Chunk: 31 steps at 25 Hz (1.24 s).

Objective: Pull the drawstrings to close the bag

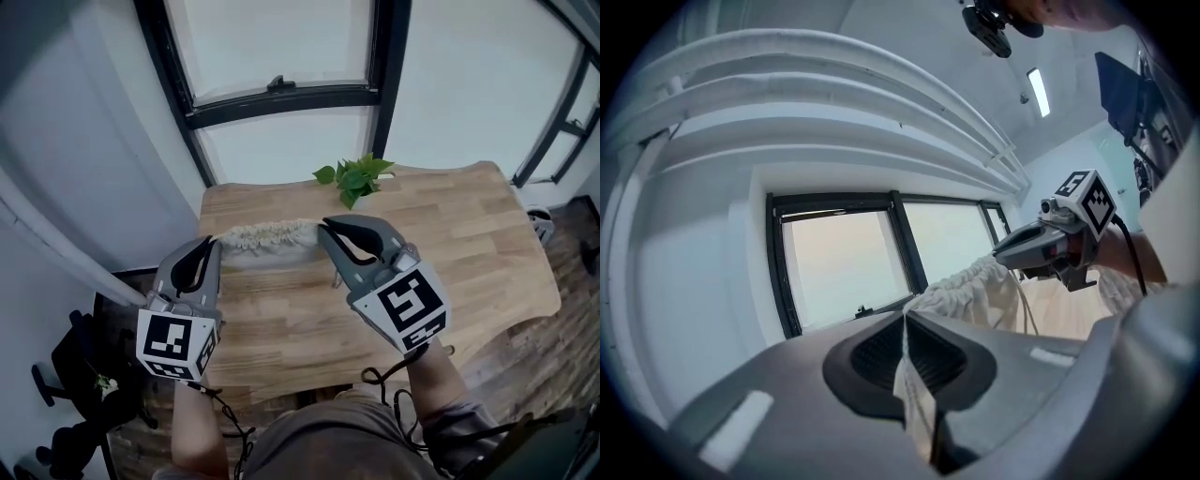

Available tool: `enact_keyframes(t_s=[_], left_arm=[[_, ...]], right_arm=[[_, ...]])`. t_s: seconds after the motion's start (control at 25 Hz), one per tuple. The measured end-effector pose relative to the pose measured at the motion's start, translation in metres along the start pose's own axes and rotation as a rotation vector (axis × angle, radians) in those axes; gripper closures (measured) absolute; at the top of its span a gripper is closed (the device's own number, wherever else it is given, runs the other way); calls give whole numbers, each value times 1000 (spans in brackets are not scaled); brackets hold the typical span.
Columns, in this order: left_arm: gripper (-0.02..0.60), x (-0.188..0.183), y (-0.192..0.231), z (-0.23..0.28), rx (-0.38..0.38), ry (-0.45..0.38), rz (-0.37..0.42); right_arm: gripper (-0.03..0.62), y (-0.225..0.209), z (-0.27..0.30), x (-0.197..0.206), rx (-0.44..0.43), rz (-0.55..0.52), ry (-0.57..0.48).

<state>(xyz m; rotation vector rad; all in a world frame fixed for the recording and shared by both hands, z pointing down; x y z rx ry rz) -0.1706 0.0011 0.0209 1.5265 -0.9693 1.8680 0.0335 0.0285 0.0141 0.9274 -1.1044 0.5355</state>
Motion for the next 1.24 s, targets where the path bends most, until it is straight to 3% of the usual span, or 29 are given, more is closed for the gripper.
enact_keyframes(t_s=[0.28,1.24], left_arm=[[574,0,-8,5,13,-12,-39],[574,4,-12,22,21,-18,-13]], right_arm=[[559,-6,-5,5,22,19,-1],[559,-16,-3,13,48,4,-7]])
Point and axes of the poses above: the fingertips, and each gripper's own axes: z forward along the fingers, y to its left, x out of its underside, the point moved 5 cm from there along -z, backward along the fingers, and after that the axes turned 5 degrees about -z, right-handed, at the moved point
